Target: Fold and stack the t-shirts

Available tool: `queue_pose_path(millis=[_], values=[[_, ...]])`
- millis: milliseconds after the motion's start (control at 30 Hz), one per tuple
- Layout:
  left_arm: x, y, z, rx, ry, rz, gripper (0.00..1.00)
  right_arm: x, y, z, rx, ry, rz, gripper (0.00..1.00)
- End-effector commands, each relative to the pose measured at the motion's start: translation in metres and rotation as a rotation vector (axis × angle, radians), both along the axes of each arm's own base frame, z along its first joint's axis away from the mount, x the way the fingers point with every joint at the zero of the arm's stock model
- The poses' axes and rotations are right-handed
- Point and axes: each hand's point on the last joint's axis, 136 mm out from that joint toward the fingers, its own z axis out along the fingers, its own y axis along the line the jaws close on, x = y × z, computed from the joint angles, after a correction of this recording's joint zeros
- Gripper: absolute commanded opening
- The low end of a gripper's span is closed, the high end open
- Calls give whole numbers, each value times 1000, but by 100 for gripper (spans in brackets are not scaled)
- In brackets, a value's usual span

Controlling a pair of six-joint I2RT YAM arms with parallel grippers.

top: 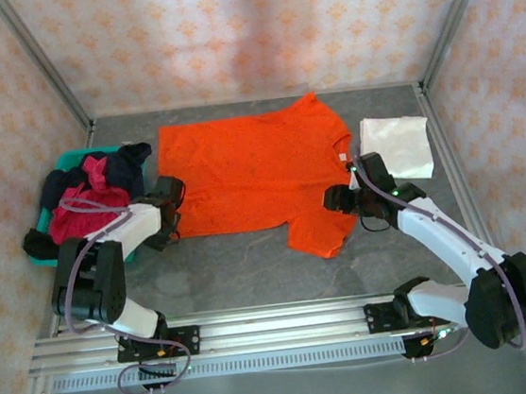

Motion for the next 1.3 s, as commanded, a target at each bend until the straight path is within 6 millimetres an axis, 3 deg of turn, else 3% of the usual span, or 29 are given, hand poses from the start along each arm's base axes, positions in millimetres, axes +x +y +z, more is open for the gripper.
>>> queue_pose_path(millis=[0, 267, 367, 433, 500, 600, 733, 833, 900, 1100, 1267], values=[[4, 5, -6, 16, -17, 45, 54, -5, -1, 5, 2, -1, -6, 55], [5, 5, -20, 17, 3, 57, 47, -8, -2, 5, 0, 1, -7, 55], [3, 6, -13, 33, 16, 53, 47, -8, -3, 7, 3, -7, -9, 55], [5, 4, 3, 82, -4, 25, 49, -8, -4, 7, -2, -9, -14, 55], [10, -6, 20, 125, -38, -21, 49, -7, -4, 7, -2, -11, -17, 55], [18, -22, 28, 127, -47, -64, 50, -3, -1, 8, 17, -24, -19, 55], [22, -33, 15, 84, -45, -59, 50, 5, -1, 0, 10, -23, -36, 55], [20, -36, 5, 68, -26, -52, 50, 22, -3, -16, -51, 6, -51, 48], [19, -37, 2, 59, -25, -50, 50, 43, -3, -26, -94, 16, -70, 41], [14, -36, 6, 54, -30, -52, 51, 101, -1, -62, -169, 52, -112, 32], [7, -34, 6, 51, -29, -43, 52, 106, -28, -92, -190, 139, -197, 29]])
